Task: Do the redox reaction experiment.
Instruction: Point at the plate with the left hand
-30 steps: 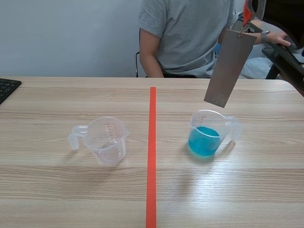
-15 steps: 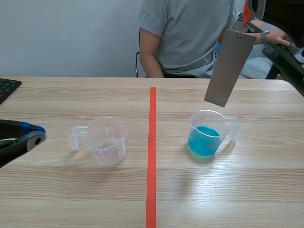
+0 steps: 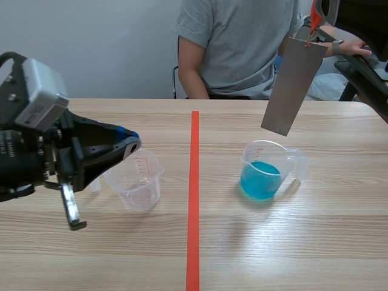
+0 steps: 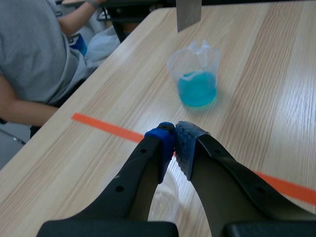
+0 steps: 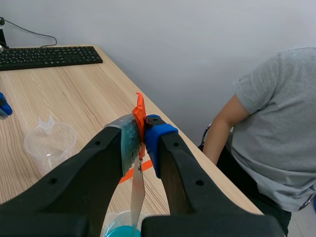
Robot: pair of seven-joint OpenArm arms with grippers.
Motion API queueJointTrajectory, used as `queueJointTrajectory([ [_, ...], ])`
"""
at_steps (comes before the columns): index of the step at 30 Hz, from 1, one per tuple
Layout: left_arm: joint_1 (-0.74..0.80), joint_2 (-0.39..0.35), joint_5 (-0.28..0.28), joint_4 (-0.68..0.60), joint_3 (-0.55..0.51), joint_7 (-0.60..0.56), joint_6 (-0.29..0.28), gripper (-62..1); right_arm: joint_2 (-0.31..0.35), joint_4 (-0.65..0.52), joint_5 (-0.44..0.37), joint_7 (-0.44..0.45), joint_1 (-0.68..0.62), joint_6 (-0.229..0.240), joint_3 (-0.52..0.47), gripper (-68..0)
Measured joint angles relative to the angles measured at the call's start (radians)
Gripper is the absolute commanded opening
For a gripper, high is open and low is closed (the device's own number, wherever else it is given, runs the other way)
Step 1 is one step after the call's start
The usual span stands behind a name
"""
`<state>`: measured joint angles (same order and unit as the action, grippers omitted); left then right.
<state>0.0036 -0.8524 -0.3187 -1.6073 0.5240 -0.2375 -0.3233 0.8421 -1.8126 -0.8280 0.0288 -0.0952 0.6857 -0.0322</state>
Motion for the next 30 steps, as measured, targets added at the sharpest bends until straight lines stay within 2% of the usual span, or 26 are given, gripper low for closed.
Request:
queueJointTrajectory([
  [3,-0.076,0.075,0.002,0.043,0.063,0.052,0.031,-56.2,0.0,0.0,0.0,0.0,0.0,0.0,0.0,-66.0],
  [11,-0.238,0.256,0.034,0.22,0.153,0.125,0.027,-56.2,0.0,0.0,0.0,0.0,0.0,0.0,0.0,-66.0],
  [30,-0.518,0.499,0.034,0.521,0.382,0.122,0.027,-56.2,0.0,0.0,0.0,0.0,0.0,0.0,0.0,-66.0],
])
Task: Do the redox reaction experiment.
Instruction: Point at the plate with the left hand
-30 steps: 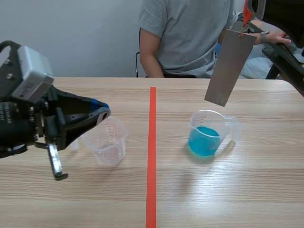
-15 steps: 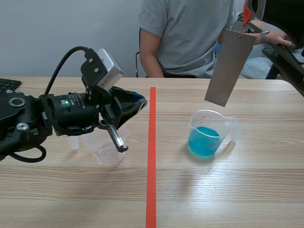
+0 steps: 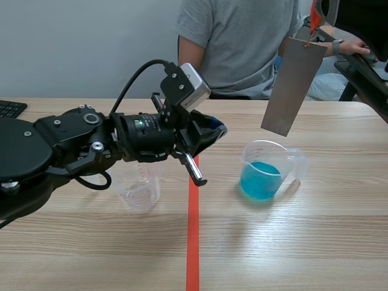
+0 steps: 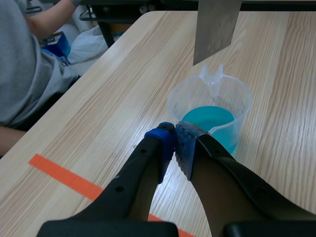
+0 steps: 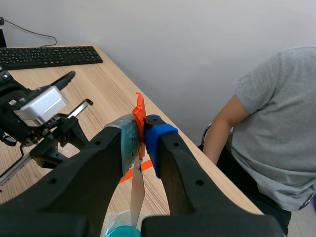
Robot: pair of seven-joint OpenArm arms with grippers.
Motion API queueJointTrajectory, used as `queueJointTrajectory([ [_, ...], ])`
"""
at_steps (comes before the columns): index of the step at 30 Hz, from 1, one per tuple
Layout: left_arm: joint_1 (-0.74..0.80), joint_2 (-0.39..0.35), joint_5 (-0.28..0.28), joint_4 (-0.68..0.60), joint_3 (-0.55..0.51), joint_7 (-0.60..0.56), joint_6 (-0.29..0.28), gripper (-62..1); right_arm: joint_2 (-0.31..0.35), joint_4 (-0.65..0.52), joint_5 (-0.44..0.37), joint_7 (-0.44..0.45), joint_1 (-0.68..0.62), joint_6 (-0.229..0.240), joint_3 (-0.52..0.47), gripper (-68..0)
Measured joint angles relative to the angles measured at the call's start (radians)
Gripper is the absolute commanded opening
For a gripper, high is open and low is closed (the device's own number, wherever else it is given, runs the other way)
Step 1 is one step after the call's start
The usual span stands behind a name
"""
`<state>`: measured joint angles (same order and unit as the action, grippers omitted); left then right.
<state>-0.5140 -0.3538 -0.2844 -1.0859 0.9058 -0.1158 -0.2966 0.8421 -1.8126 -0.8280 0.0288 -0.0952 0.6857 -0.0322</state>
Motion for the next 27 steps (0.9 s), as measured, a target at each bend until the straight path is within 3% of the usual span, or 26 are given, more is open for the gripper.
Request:
queueJointTrajectory([
  [12,-0.069,0.116,0.0,0.127,0.006,-0.001,0.001,-56.2,0.0,0.0,0.0,0.0,0.0,0.0,0.0,-66.0],
  [22,-0.071,0.124,0.0,0.148,0.006,-0.008,-0.004,-56.2,0.0,0.0,0.0,0.0,0.0,0.0,0.0,-66.0],
  [27,-0.071,0.124,0.0,0.148,0.006,-0.008,-0.038,-56.2,0.0,0.0,0.0,0.0,0.0,0.0,0.0,-66.0],
])
